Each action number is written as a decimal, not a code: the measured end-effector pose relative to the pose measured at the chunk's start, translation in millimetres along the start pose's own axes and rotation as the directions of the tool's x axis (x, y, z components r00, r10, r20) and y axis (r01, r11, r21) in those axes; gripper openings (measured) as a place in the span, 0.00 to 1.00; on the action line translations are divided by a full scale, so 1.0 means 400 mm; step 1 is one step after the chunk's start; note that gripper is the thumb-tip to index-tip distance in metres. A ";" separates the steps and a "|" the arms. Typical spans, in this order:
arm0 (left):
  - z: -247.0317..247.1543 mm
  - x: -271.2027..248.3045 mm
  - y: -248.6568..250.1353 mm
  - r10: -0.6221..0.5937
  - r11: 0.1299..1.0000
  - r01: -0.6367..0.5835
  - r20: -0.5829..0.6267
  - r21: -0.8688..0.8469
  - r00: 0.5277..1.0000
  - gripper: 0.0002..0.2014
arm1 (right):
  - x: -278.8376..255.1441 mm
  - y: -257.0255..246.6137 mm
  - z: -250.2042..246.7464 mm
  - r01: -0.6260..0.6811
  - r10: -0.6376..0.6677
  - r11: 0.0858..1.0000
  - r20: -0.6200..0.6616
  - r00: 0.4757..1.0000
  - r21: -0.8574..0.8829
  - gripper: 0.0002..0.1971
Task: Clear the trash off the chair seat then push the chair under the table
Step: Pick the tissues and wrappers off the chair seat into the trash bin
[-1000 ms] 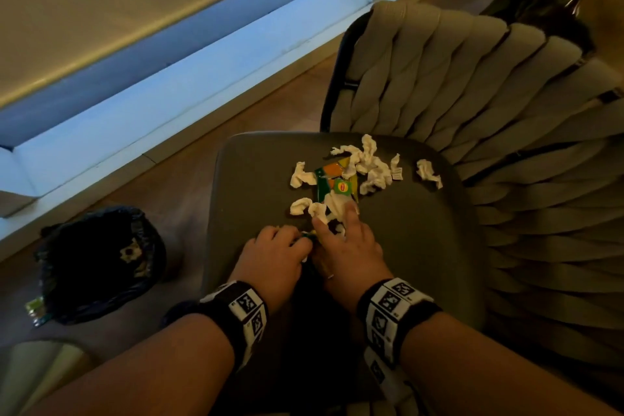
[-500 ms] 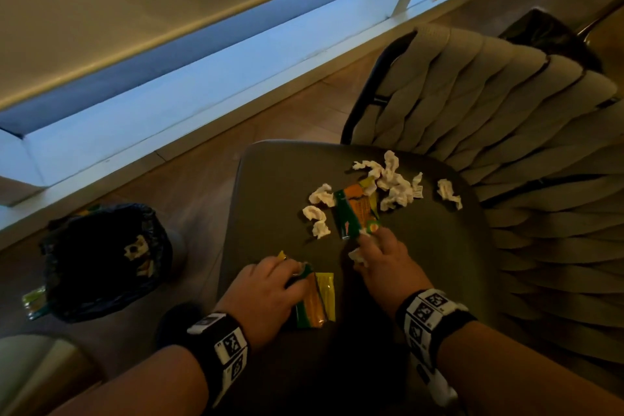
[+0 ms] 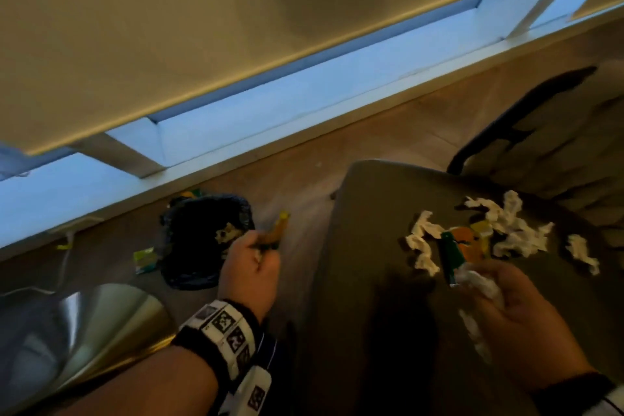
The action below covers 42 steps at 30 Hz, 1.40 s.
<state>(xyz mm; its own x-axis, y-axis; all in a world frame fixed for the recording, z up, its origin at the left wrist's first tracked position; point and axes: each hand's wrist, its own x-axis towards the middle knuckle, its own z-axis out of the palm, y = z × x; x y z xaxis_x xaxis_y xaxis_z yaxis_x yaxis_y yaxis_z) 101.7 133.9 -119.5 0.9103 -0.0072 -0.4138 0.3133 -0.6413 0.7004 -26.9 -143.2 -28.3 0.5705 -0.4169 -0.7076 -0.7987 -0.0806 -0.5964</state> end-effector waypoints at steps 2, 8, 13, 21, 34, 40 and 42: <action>-0.054 0.061 -0.082 -0.275 0.960 0.278 -0.087 0.023 0.958 0.02 | 0.012 -0.051 0.031 -0.025 0.022 0.999 0.071 0.997 0.041 0.05; -0.187 0.205 -0.281 -0.711 0.701 0.700 -0.059 -0.139 0.701 0.08 | 0.081 -0.118 0.193 -0.028 0.052 0.994 0.221 0.974 -0.110 0.03; -0.193 0.272 -0.331 -0.703 0.637 0.682 0.091 -0.360 0.705 0.34 | 0.103 -0.137 0.315 0.021 0.022 0.989 0.281 0.960 -0.148 0.02; -0.224 0.287 -0.347 -0.760 0.548 0.535 -0.116 -0.643 0.640 0.26 | 0.124 -0.191 0.453 0.026 0.050 0.980 0.372 0.927 -0.195 0.01; -0.170 0.194 -0.274 -0.632 0.764 0.541 -0.234 -0.352 0.739 0.16 | 0.154 -0.238 0.533 0.059 0.072 0.947 0.385 0.920 -0.317 0.02; -0.140 0.071 -0.234 -0.699 0.697 0.681 0.001 -0.224 0.715 0.10 | 0.246 -0.287 0.710 0.161 0.013 0.910 0.415 0.910 -0.383 0.04; -0.141 0.042 -0.260 -0.677 0.722 0.682 0.088 -0.112 0.731 0.08 | 0.272 -0.283 0.792 0.183 0.020 0.899 0.454 0.891 -0.398 0.04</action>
<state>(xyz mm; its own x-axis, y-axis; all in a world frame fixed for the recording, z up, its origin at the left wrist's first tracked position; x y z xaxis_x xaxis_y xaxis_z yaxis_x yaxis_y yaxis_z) 99.5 243.7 -166.3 0.4295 0.3613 -0.8277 0.8778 -0.3824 0.2885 186.3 107.4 -158.0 0.5794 0.0385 -0.8141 -0.6895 -0.5096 -0.5147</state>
